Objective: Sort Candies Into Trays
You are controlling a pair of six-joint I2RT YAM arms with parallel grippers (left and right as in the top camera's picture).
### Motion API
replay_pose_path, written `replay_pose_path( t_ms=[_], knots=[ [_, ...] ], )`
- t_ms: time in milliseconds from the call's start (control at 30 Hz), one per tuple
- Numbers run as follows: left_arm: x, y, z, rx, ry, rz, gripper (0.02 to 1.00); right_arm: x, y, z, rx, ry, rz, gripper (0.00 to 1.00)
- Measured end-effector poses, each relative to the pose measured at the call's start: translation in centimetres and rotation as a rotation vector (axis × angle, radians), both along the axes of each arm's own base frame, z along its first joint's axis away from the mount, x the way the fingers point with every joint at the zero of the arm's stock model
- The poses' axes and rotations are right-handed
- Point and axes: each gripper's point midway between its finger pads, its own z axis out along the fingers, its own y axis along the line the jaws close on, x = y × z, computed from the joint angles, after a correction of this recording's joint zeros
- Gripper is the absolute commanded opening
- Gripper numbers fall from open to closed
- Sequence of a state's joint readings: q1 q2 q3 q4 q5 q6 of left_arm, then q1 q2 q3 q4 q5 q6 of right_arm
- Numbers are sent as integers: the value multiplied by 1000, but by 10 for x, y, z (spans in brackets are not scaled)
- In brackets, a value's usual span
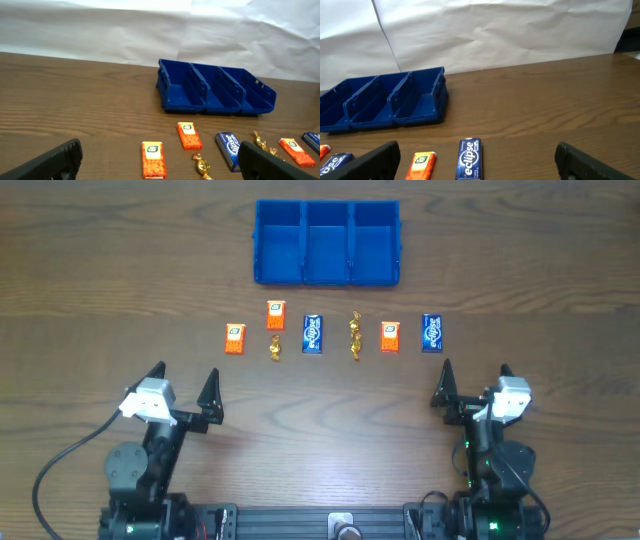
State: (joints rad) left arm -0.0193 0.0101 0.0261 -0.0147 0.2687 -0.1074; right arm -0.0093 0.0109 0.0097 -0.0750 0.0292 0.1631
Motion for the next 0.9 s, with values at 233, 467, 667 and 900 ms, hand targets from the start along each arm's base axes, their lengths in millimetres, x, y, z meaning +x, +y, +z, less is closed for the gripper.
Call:
replay_pose_path(
  t_ms=[233,467,667,900],
  knots=[
    [0,0,0,0,0,0,998,0,0,0,0,0,0,998],
    [0,0,0,0,0,0,998,0,0,0,0,0,0,998],
    [0,0,0,0,0,0,998,0,0,0,0,0,0,998],
    [0,2,0,34,-7,9,996,0,0,0,0,0,0,998]
  ],
)
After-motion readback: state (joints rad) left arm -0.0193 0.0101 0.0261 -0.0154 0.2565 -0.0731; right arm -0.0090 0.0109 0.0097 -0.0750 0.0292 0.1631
